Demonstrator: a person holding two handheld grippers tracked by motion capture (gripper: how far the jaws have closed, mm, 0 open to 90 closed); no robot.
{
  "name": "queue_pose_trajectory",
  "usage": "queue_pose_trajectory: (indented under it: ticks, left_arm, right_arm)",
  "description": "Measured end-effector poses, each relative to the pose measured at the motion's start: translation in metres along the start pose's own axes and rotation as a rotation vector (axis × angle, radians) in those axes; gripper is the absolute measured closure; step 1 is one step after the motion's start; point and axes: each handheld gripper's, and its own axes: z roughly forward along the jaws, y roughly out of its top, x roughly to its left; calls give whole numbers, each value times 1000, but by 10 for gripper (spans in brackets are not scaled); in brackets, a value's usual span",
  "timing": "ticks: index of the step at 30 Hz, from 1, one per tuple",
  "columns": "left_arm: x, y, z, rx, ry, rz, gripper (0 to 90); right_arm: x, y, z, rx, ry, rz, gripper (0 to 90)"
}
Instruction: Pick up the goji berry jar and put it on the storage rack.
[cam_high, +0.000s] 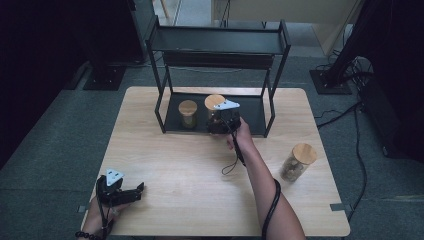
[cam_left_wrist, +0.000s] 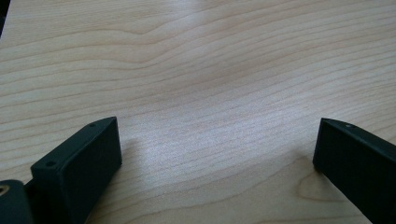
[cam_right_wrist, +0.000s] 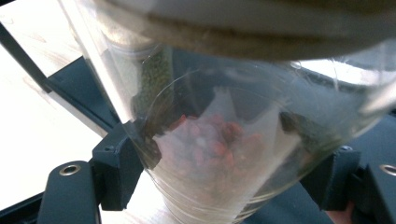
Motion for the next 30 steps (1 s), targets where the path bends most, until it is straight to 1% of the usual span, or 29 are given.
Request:
queue_pose_trajectory:
  ticks: [13,18,24,25,30]
  left_arm:
    - [0,0,0,0,0,0,12]
    - [0,0,0,-2,0,-1,12]
    - [0,0,0,0,0,0,12]
    - [0,0,0,-1,0,0,12]
    - [0,0,0,1,0,2,12]
  right_arm:
    - [-1,10,13,6,-1,-7,247]
    - [-3,14,17,3,-4,2,247]
    - [-5,14,22,10,-8,2,247]
    - [-5,14,23,13,-8,13,247]
    - [-7,14,27,12,-13,19,247]
